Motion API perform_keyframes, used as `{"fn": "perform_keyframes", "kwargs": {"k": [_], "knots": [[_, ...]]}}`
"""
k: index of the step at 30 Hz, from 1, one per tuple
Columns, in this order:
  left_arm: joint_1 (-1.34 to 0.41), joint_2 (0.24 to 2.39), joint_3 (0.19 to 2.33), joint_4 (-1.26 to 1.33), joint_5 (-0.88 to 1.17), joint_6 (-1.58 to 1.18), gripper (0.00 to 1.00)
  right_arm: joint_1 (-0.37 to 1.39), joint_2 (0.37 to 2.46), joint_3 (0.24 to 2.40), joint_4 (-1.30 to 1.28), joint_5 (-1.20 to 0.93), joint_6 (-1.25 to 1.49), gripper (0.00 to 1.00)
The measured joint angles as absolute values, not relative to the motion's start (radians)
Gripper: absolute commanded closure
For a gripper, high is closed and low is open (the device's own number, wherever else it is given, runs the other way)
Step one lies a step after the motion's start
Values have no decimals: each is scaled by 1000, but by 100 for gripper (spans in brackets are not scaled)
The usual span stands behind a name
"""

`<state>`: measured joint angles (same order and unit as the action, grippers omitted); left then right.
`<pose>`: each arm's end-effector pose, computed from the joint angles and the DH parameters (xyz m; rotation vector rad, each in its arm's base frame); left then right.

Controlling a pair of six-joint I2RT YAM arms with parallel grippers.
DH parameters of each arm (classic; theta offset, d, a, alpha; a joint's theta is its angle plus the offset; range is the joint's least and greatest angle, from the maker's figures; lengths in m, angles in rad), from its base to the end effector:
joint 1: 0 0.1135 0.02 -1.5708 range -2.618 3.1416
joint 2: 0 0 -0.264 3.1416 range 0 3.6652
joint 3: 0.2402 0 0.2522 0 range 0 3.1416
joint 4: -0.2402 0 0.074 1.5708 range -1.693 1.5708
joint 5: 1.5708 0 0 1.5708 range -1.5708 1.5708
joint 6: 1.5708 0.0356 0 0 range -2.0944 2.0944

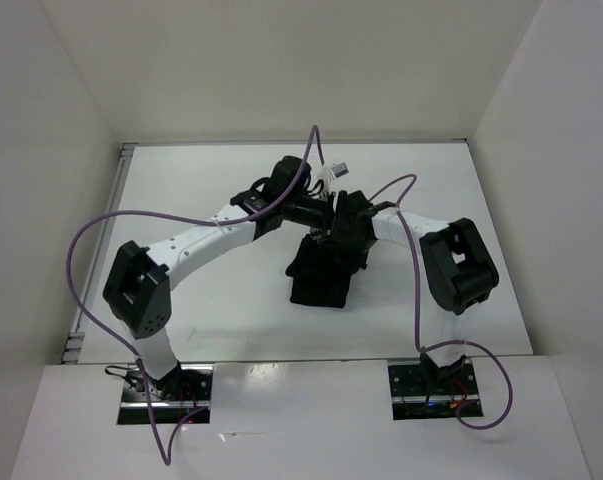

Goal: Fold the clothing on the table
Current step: Fold the skirt

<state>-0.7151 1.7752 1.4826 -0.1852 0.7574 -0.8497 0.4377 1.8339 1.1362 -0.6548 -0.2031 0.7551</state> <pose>0.2966 -0.2900 0.3129 0.4043 2.3524 -1.6496 0.3035 0.1500 0.1507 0.4474 3.0102 0.4438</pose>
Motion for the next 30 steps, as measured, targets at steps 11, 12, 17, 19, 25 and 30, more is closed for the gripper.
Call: {"fn": "perform_keyframes", "kwargs": {"k": [11,12,17,19,25,30], "knots": [[-690,1539,1353,-324,455,-755,56,406,1684,1126,-735,-4,786,73],[-686,1514,1307,-341,415,-752,61,406,1644,1129,-752,23,791,71],[-679,1465,1100,-376,291,-763,94,420,1461,1199,-842,122,794,68],[-679,1486,1069,-391,268,-764,99,440,1419,1223,-855,120,785,61],[-679,1600,1067,-336,272,-762,100,582,1434,1225,-864,65,713,53],[-679,1682,1067,-303,299,-767,100,691,1488,1218,-868,76,650,50]]}}
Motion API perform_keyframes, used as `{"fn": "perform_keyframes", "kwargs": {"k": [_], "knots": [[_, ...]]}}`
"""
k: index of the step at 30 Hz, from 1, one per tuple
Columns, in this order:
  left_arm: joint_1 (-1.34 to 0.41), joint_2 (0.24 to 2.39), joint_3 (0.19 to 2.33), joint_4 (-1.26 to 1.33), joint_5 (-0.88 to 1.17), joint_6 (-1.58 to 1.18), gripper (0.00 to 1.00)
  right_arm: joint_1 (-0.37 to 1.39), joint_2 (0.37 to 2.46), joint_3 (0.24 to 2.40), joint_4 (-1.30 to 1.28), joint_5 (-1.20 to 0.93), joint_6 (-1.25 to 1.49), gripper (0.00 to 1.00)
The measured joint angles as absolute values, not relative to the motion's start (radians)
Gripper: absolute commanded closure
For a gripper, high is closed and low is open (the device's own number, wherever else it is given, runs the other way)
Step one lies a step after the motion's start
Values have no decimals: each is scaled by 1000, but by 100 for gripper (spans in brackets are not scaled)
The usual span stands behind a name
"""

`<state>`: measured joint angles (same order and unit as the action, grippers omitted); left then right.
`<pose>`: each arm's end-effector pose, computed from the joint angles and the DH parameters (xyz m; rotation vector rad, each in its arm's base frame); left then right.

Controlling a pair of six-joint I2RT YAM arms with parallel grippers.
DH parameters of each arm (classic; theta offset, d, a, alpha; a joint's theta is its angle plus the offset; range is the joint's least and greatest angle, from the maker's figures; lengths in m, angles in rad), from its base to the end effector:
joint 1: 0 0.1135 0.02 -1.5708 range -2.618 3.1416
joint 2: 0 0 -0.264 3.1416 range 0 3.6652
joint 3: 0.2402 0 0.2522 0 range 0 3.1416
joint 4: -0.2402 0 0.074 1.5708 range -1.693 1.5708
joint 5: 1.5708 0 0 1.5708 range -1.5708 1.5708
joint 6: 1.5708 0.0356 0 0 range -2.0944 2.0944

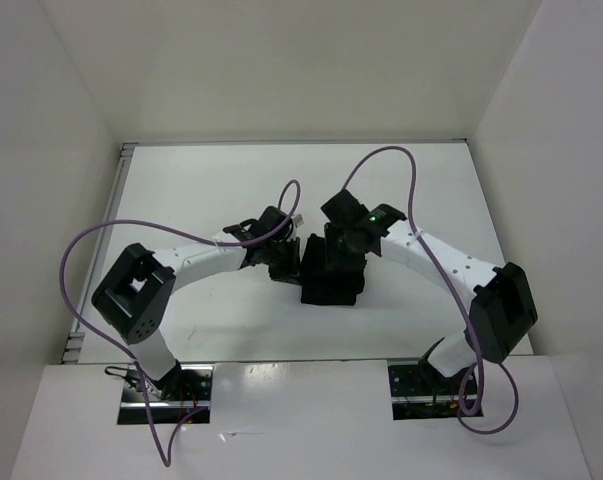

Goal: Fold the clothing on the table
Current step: Fold the skirt

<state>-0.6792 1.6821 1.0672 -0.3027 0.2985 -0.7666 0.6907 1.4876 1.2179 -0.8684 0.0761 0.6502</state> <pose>0.2655 -0.2278 0.1978 0.0194 2.7022 -0.9091 0.2299 0.1865 0.2697 -0.0326 2.7411 0.2926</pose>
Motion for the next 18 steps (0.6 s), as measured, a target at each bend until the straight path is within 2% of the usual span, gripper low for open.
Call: {"fn": "perform_keyframes", "kwargs": {"k": [10,18], "knots": [[-679,1783,1067,-228,322,-797,100,700,1610,1268,-864,219,474,42],[-675,1791,1048,-216,347,-831,100,767,1649,1268,-811,278,348,42]]}}
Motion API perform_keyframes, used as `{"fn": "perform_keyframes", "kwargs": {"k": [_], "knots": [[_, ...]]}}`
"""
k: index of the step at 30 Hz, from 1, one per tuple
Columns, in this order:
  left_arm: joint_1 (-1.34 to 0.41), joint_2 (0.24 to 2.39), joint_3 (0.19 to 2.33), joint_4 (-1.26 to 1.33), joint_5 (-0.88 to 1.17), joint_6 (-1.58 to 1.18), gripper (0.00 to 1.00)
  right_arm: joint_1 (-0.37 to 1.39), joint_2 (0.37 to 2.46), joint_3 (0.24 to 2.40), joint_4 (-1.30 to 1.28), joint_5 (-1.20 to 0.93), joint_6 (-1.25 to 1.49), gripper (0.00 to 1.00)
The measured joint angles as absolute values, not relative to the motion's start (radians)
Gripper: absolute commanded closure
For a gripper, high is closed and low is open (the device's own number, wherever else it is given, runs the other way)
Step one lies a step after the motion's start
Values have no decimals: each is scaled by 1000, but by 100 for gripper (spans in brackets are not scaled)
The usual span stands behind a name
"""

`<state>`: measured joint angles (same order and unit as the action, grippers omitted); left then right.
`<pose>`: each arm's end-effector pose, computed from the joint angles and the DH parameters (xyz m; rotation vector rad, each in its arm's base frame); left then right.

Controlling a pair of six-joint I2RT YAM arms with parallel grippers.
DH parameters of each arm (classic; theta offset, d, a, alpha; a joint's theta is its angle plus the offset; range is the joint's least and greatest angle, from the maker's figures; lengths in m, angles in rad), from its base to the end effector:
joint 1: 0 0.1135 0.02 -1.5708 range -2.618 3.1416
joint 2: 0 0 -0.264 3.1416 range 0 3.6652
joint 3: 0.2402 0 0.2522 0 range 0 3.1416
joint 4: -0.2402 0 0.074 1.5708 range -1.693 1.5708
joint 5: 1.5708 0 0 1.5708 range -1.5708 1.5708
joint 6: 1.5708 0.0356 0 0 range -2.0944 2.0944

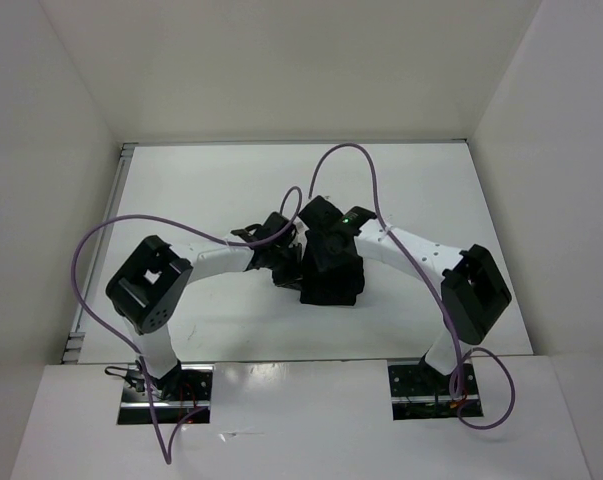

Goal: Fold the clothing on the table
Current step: Fold the skirt

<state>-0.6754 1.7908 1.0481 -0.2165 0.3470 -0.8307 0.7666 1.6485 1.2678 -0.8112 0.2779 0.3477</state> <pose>0.2737 -0.2347 0.1617 -0.0621 2.7741 -0.9524 0.2446 0.2221 0.2408 -0.4861 2.6321 -0.0463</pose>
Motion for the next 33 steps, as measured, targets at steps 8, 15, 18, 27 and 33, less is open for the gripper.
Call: {"fn": "perform_keyframes", "kwargs": {"k": [8,15,18,27,33], "knots": [[-661,1736,1045,-225,345,-842,100,812,1665,1268,-762,234,279,42],[-638,1718,1045,-250,346,-844,100,814,1683,1250,-703,175,238,42],[-598,1671,1045,-278,343,-846,100,816,1700,1243,-692,159,229,42],[-376,1422,998,-345,311,-849,100,860,1739,1234,-672,157,200,92],[-337,1382,949,-368,316,-844,100,869,1756,1234,-671,231,215,100]]}}
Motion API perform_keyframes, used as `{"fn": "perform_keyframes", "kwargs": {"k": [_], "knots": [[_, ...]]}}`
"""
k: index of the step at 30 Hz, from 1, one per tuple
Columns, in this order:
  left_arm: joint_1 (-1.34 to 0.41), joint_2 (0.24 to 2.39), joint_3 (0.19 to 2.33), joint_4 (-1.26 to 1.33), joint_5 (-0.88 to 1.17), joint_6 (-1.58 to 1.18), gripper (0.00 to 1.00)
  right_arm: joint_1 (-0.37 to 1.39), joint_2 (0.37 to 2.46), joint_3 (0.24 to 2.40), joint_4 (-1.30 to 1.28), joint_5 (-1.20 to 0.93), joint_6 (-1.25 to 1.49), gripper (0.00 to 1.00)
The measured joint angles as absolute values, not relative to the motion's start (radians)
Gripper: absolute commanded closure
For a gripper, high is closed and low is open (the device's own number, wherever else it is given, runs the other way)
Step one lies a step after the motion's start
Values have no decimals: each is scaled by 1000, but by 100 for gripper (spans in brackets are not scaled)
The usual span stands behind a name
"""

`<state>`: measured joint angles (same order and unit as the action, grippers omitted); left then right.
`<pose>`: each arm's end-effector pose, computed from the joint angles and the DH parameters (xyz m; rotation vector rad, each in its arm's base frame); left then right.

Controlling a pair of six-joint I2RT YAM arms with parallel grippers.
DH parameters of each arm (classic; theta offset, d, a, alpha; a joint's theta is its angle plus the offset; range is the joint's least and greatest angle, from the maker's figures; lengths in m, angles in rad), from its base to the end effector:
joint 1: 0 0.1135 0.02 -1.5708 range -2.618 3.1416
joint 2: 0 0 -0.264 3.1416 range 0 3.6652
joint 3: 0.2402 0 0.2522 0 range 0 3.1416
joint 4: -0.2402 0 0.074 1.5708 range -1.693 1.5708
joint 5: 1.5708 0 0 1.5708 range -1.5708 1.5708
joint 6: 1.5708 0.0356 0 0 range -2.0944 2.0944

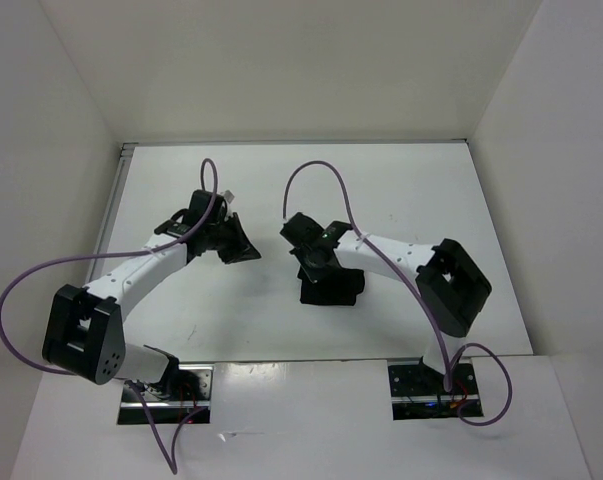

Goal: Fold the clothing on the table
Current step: Fold the skirt

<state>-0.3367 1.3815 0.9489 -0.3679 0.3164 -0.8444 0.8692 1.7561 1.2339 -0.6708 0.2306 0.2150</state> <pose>0.2728 -0.1072 0.2472 -0.4754 2.4821 -0.9035 0.2327 0.2628 0.2018 -0.8112 2.5772 -0.0016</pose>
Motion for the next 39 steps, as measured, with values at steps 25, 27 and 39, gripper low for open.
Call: {"fn": "perform_keyframes", "kwargs": {"k": [25,27,39], "knots": [[-336,1404,929,-362,406,-837,100,554,1635,1320,-752,444,451,51],[-342,1423,929,-347,421,-837,99,560,1617,1322,-751,393,464,51],[-377,1484,954,-304,481,-811,95,565,1605,1081,-753,37,640,53]]}}
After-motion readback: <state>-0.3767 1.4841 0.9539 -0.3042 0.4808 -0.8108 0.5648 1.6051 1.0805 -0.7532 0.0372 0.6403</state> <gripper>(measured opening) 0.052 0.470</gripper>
